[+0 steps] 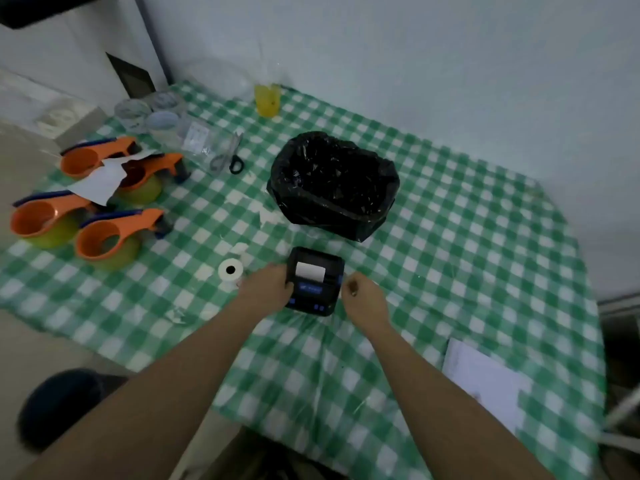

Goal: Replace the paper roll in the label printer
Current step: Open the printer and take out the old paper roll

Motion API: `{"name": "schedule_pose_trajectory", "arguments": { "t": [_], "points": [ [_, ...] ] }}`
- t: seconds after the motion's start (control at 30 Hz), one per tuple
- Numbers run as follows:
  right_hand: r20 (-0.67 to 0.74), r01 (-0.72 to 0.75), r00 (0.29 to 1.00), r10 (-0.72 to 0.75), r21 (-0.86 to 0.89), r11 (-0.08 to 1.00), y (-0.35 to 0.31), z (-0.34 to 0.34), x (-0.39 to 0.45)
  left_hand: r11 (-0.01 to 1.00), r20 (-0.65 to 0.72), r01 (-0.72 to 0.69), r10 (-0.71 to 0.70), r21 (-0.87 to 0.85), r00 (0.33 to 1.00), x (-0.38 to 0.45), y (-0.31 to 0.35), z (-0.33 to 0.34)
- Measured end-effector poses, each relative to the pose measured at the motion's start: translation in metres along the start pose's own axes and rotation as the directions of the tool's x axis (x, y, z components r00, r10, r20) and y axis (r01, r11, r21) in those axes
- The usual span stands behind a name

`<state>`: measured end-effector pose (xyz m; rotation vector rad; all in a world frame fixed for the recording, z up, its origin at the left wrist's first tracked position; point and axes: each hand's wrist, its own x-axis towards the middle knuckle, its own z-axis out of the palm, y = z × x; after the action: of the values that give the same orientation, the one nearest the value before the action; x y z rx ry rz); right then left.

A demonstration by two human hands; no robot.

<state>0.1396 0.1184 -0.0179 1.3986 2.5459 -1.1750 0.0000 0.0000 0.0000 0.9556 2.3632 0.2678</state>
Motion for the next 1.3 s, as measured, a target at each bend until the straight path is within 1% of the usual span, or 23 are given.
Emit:
{"name": "schedule_pose_trajectory", "arguments": {
  "t": [0.1,0.2,0.27,0.33,0.43,0.5,0.57,0.67,0.9,1.13,1.23,1.3],
  "points": [
    [-0.043,-0.056,0.997,0.060,0.092,0.994,0.003,0.004,0.009,0.999,-0.009,0.017,-0.018,-0.040,1.000,0.006,-0.003,0.005],
    [-0.037,-0.087,0.995,0.094,0.156,0.984,0.000,0.005,0.017,0.993,-0.027,0.016,-0.019,-0.116,0.999,0.014,-0.005,0.009],
    [-0.022,-0.111,0.993,0.116,0.154,0.982,-0.003,0.004,0.024,0.990,-0.029,0.026,-0.030,-0.141,0.999,0.018,-0.006,0.010],
    [0.019,-0.167,0.986,0.166,0.184,0.969,-0.003,0.003,0.032,0.987,-0.016,0.032,-0.035,-0.160,0.999,0.021,-0.007,0.011],
    [0.140,-0.324,0.945,0.296,0.261,0.910,-0.003,-0.005,0.045,0.978,-0.001,0.043,-0.044,-0.202,0.999,0.025,-0.007,0.012],
    [0.215,-0.386,0.915,0.341,0.222,0.895,-0.007,-0.014,0.052,0.973,-0.003,0.052,-0.054,-0.226,0.999,0.027,-0.007,0.011],
    [0.259,-0.426,0.890,0.377,0.172,0.888,-0.013,-0.021,0.059,0.969,-0.005,0.058,-0.061,-0.240,0.998,0.029,-0.007,0.010],
    [0.284,-0.443,0.873,0.396,0.123,0.888,-0.021,-0.024,0.068,0.967,-0.003,0.056,-0.059,-0.249,0.998,0.029,-0.007,0.008],
    [0.274,-0.510,0.851,0.448,0.231,0.829,-0.011,-0.014,0.070,0.963,0.054,0.052,-0.039,-0.265,0.998,0.032,-0.008,0.006],
    [0.345,-0.531,0.827,0.443,0.227,0.816,-0.017,-0.021,0.069,0.967,0.081,0.075,-0.057,-0.245,0.995,0.036,-0.007,0.004],
    [0.341,-0.502,0.843,0.416,0.217,0.837,-0.017,-0.023,0.065,0.975,0.080,0.070,-0.055,-0.211,0.995,0.034,-0.002,0.003],
    [0.307,-0.443,0.875,0.374,0.195,0.875,-0.018,-0.021,0.060,0.980,0.082,0.071,-0.057,-0.188,0.995,0.033,-0.001,0.002]
  ]
}}
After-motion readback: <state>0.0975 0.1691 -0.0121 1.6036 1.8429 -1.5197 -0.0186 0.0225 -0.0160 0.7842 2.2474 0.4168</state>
